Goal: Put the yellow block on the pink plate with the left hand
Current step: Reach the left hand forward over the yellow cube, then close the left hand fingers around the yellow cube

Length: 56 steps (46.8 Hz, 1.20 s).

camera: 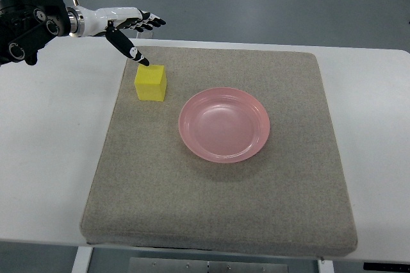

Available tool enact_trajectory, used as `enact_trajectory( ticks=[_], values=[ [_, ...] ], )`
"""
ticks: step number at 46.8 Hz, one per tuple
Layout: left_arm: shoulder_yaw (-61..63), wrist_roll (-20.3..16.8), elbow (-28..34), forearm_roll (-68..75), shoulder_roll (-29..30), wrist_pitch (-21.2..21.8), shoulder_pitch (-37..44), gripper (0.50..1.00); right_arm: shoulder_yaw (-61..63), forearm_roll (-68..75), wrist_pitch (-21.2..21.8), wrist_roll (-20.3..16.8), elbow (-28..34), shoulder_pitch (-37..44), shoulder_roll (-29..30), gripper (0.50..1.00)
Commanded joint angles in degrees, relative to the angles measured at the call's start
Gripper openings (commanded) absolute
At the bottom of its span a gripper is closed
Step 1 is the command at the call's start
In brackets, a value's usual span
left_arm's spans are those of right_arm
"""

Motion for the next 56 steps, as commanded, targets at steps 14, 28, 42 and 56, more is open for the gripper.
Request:
enact_trajectory(
  ticks=[14,28,42,56],
  values=[
    [0.1,-0.7,-6.6,11.9,0.5,0.5,-2.2,0.988,0.1,0.0,0.0,0.0,0.0,0.0,0.0,0.924],
    [0.0,-3.0,-7.0,18.6,0.8,0.7,-1.2,0.988,0.0,0.0,-0.1,0.0,0.0,0.0,0.0,0.924],
    [-0.5,-2.7,-6.4,17.7,0.2,1.2,0.7,0.990,0.0,0.0,0.0,0.0,0.0,0.0,0.0,0.924],
    [-0.6,-2.7,-5.5,17.6,0.1,1.9,1.7,0.992,0.1,0.0,0.0,0.0,0.0,0.0,0.0,0.924]
  ],
)
